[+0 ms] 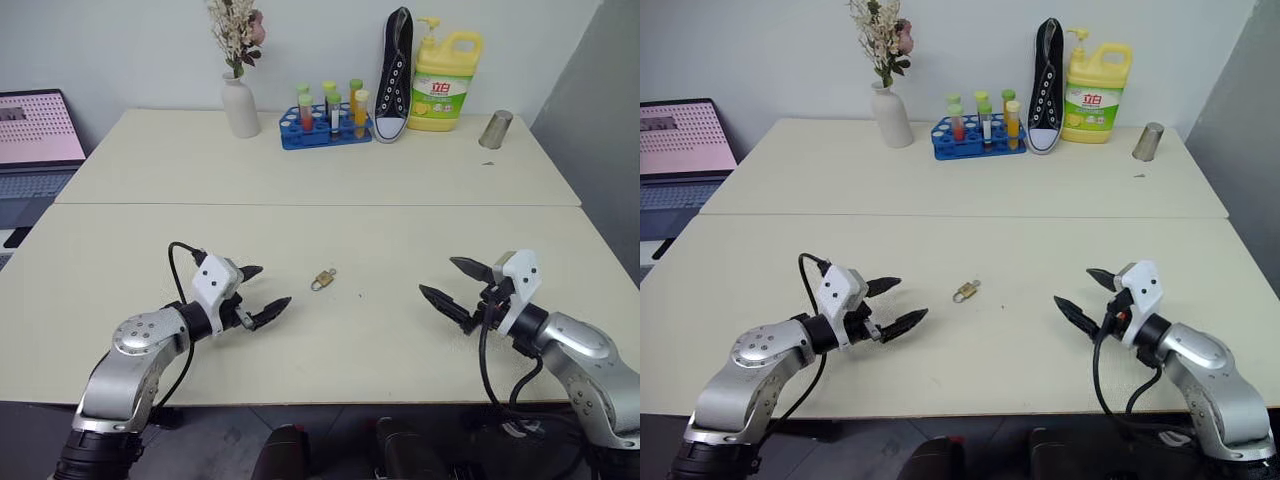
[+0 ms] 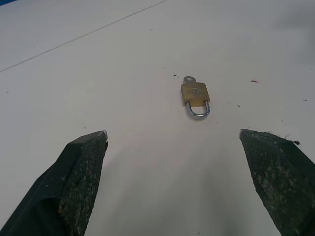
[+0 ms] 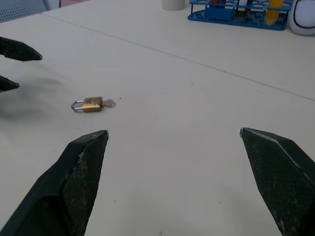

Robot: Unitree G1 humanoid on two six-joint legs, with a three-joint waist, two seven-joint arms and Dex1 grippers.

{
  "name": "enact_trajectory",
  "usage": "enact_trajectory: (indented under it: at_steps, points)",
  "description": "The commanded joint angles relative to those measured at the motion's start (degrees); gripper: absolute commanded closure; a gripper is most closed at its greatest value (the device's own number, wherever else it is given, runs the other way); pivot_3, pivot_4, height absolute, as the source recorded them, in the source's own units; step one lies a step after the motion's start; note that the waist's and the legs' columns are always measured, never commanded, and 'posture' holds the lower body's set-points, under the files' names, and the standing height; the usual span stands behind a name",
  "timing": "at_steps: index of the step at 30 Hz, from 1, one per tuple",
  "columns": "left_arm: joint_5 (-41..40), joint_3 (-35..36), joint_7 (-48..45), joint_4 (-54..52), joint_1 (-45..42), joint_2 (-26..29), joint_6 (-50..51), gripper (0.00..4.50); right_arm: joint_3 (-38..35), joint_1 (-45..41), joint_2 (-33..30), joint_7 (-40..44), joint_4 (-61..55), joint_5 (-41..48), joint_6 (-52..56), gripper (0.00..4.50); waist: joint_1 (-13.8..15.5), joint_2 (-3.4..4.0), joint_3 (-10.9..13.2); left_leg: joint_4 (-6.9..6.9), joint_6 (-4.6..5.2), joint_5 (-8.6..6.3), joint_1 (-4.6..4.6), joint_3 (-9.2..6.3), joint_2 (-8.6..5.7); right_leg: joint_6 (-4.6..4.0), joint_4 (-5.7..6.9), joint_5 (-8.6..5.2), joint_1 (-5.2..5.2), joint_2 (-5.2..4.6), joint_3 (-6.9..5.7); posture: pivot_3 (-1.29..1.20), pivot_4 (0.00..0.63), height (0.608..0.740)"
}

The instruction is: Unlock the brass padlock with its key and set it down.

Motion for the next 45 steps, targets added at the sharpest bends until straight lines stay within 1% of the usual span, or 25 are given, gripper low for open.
enact_trajectory:
  at_steps: [1, 3, 6, 8, 11, 14, 16, 19, 23, 25, 27, 30, 33, 37, 40, 45]
  points:
    - [-1.12, 0.31, -3.07, -2.69, 0.2, 2.06, -1.08, 0.0, 1.63, 0.83, -1.93, 1.17, -5.92, 1.77, 2.41, 0.01, 0.03, -0.01, 0.0, 0.0, 0.0, 0.0, 0.0, 0.0, 0.0, 0.0, -0.01, 0.0, 0.0, 0.0, 0.0, 0.0, 0.15, 0.74]
    - [-0.8, -0.69, -2.92, -3.23, -0.31, 2.84, 1.01, 0.0, 2.89, 0.69, -2.53, 2.63, -6.56, 3.46, 4.04, 0.01, 0.01, -0.01, -0.01, 0.01, 0.0, 0.0, 0.02, 0.01, -0.01, 0.0, -0.01, 0.0, 0.01, -0.01, 0.01, 0.0, 0.15, 0.74]
    - [-0.04, -1.66, -3.88, -2.38, -0.29, 3.31, -0.32, 0.0, 6.03, 1.21, -3.39, 3.62, -6.35, 1.55, 3.43, 0.01, 0.01, -0.01, 0.0, 0.01, 0.0, 0.0, 0.04, 0.0, 0.0, 0.0, 0.0, 0.0, 0.02, 0.0, -0.01, 0.0, 0.15, 0.74]
    - [0.78, -2.31, -4.19, -2.4, -0.72, 3.81, -0.94, 0.0, 6.24, 0.89, -3.33, 3.39, -6.4, 1.94, 3.84, 0.01, 0.02, -0.01, 0.0, 0.01, 0.0, 0.0, 0.03, 0.01, -0.02, 0.0, -0.01, 0.0, 0.02, 0.0, -0.01, 0.0, 0.15, 0.74]
    - [-0.44, -2.16, -7.48, -0.99, -2.09, 4.92, -1.65, 0.0, 7.71, 0.33, -3.25, 3.71, -6.17, 1.86, 3.91, 0.01, 0.02, -0.04, 0.01, 0.01, 0.0, 0.0, 0.02, 0.01, -0.02, 0.0, -0.02, 0.0, 0.01, 0.0, -0.01, 0.0, 0.15, 0.74]
    - [0.3, -2.64, -6.99, -0.31, -2.48, 4.1, -2.41, 0.0, 7.38, -0.13, -3.8, 4.42, -4.75, 1.22, 3.18, 0.01, 0.02, -0.04, 0.01, 0.01, 0.0, 0.0, 0.02, 0.01, -0.02, -0.01, -0.01, 0.0, 0.01, 0.01, -0.02, 0.0, 0.15, 0.74]
    - [1.61, -3.32, -7.0, -1.3, -1.68, 4.7, -3.38, 0.0, 5.79, -0.76, -3.83, 4.61, -4.36, 2.76, 4.13, 0.01, 0.02, -0.04, 0.01, 0.01, 0.0, 0.0, 0.02, 0.03, -0.02, 0.0, -0.02, 0.0, 0.01, 0.01, 0.0, 0.0, 0.15, 0.74]
    - [4.25, -3.07, -4.82, 0.1, -2.28, 4.76, -4.45, 0.0, 5.69, -2.29, -4.09, 5.04, -2.54, 1.72, 3.39, 0.01, 0.02, -0.04, 0.01, 0.01, 0.0, 0.0, 0.02, 0.03, -0.02, 0.0, -0.03, 0.0, 0.01, 0.01, 0.0, 0.0, 0.15, 0.74]
    - [4.47, -3.77, -2.88, 0.7, -4.72, 2.21, -4.01, 0.0, 5.83, -4.03, -5.23, 6.83, -0.38, 0.64, 2.26, 0.01, 0.02, -0.05, 0.02, 0.01, 0.0, 0.0, 0.01, -0.01, -0.02, 0.0, -0.02, 0.0, 0.01, 0.01, -0.03, 0.0, 0.15, 0.74]
    - [4.97, -5.25, -3.18, 1.08, -5.38, 1.44, -4.19, 0.0, 5.8, -3.55, -5.36, 6.87, -0.65, 0.18, 1.87, 0.01, 0.13, -0.06, 0.01, 0.02, 0.0, 0.0, 0.0, 0.0, -0.04, 0.0, -0.02, 0.0, 0.01, 0.01, -0.02, 0.0, 0.15, 0.74]
    - [6.41, -6.02, -0.82, 2.67, -6.93, -0.27, -4.23, 0.0, 5.94, -3.14, -5.1, 6.46, -1.16, -0.03, 1.79, 0.01, 0.14, -0.05, 0.01, 0.02, 0.0, 0.0, -0.01, 0.0, -0.05, 0.0, -0.03, -0.01, 0.01, 0.01, -0.02, 0.0, 0.15, 0.74]
    - [7.81, -7.88, 1.52, 5.03, -9.75, -3.23, -3.12, 0.0, 6.62, -3.34, -5.2, 5.39, -2.82, -0.16, 3.0, 0.01, 0.14, -0.06, 0.01, 0.03, 0.0, 0.0, -0.01, 0.0, -0.05, 0.0, -0.02, 0.0, 0.01, 0.02, -0.02, 0.0, 0.15, 0.74]
    - [8.9, -10.08, 1.31, 6.54, -11.83, -4.54, -2.83, 0.0, 6.52, -4.08, -5.25, 4.33, -4.86, 1.5, 5.7, 0.01, 0.11, -0.06, 0.01, 0.03, 0.0, 0.0, -0.01, -0.02, -0.05, 0.0, -0.01, 0.0, 0.01, 0.08, -0.02, 0.0, 0.15, 0.74]
    - [13.29, -14.17, 3.11, 15.69, -17.04, -7.9, -4.4, 0.0, 7.9, -4.37, -5.01, 1.52, -5.84, -0.98, 7.47, 0.01, 0.13, -0.07, 0.01, 0.04, 0.0, 0.0, 0.0, -0.02, -0.07, 0.01, 0.0, 0.0, 0.02, 0.21, -0.02, 0.0, 0.15, 0.74]
    - [12.74, -14.14, 3.03, 18.3, -19.07, -10.31, -4.03, 0.0, 7.77, -4.5, -5.16, 1.11, -7.33, -0.04, 8.52, 0.01, 0.09, -0.07, 0.01, 0.05, 0.0, 0.0, -0.02, 0.0, -0.06, 0.01, 0.0, 0.0, 0.02, 0.23, -0.01, 0.0, 0.15, 0.74]
    - [15.42, -16.36, 2.52, 24.1, -21.92, -11.98, -5.35, 0.0, 7.33, -3.84, -5.07, 0.05, -9.51, 0.27, 9.55, 0.01, 0.07, -0.08, 0.0, 0.03, 0.0, 0.0, -0.05, -0.05, -0.06, 0.01, -0.01, 0.01, 0.0, 0.24, -0.02, 0.0, 0.15, 0.74]
